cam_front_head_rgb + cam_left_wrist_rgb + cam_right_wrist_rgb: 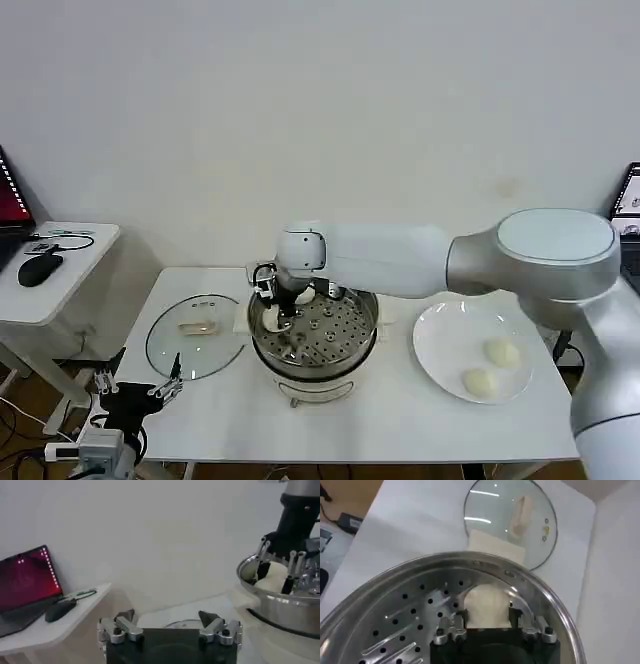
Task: Take steamed baozi put them in steamer then cover it.
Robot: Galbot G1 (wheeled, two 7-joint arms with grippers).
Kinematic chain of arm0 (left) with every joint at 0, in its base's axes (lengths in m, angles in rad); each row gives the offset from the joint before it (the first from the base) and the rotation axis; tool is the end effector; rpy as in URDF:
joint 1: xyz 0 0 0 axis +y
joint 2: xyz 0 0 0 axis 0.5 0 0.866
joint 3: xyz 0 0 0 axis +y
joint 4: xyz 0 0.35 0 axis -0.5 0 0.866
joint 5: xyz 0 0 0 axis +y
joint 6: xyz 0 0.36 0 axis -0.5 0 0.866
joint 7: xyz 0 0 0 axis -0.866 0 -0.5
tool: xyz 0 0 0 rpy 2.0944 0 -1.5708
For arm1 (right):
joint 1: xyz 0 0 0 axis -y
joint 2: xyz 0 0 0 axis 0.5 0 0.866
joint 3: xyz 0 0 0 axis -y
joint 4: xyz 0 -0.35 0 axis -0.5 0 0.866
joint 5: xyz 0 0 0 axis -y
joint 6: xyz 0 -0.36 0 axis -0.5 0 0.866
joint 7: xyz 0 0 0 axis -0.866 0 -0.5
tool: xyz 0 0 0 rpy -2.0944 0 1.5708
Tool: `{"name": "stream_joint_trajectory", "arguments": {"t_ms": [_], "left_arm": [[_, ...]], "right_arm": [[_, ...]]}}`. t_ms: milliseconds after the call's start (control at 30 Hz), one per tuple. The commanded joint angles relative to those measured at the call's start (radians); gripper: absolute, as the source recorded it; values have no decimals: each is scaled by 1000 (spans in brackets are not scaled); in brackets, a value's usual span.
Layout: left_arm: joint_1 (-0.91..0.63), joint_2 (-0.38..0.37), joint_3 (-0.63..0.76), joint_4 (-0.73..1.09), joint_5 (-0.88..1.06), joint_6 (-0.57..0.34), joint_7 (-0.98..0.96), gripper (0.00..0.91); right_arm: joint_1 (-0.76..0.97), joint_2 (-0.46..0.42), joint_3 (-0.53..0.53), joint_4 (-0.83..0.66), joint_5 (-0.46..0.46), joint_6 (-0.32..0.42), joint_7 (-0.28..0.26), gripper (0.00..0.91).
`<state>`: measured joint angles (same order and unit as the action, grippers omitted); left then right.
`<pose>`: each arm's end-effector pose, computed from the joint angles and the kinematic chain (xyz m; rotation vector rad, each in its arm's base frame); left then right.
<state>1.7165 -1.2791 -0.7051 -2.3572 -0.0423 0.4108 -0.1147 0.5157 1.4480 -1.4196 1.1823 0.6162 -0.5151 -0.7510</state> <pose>0.1478 0.0713 -0.2163 0.1631 -2.8524 -0.4591 0.5197 0.2484 -0.1253 1.5484 -1.3945 1.5123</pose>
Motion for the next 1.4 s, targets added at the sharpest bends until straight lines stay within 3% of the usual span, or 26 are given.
{"name": "stream_joint_trajectory", "arguments": {"t_ms": [33, 67, 233, 533, 600, 633, 667, 733, 900, 1000, 1133, 1300, 1333, 1400], "left_arm": [[0, -1, 1, -1, 1, 0, 0, 907], [1, -1, 1, 0, 2, 0, 0, 907], [-1, -2, 4, 1, 2, 2, 0, 907], [-9, 6, 11, 2, -5, 7, 1, 907], [-7, 13, 12, -1, -16, 11, 2, 907], [-5, 17, 12, -4, -21, 11, 3, 907], [-3, 22, 12, -5, -25, 13, 4, 907], [1, 32, 12, -11, -39, 19, 5, 907], [5, 44, 17, -14, -39, 19, 7, 907], [10, 49, 25, -15, -36, 18, 8, 907], [15, 53, 28, -18, -35, 17, 11, 907], [17, 55, 28, -16, -36, 15, 15, 907], [19, 56, 28, -16, -36, 15, 16, 907], [20, 60, 29, -15, -35, 14, 20, 907]], "right_arm": [[4, 8, 9, -3, -1, -3, -6, 796], [14, 3, 7, 1, -2, -3, -12, 907], [83, -63, 0, 53, 0, -1, -26, 907], [253, -339, -51, 269, -53, 40, -69, 907], [293, -468, -68, 337, -104, 89, -110, 907], [296, -478, -73, 341, -121, 98, -118, 907], [321, -556, -91, 384, -178, 130, -150, 907], [335, -622, -97, 412, -214, 166, -177, 907], [310, -900, -44, 453, -384, 255, -270, 907], [294, -998, -45, 463, -486, 326, -325, 907], [235, -1095, -28, 470, -606, 395, -349, 907], [-134, -1214, 235, 469, -720, 441, -343, 907], [-266, -1229, 370, 460, -744, 453, -340, 907], [-327, -1233, 427, 449, -777, 468, -332, 907]]}}
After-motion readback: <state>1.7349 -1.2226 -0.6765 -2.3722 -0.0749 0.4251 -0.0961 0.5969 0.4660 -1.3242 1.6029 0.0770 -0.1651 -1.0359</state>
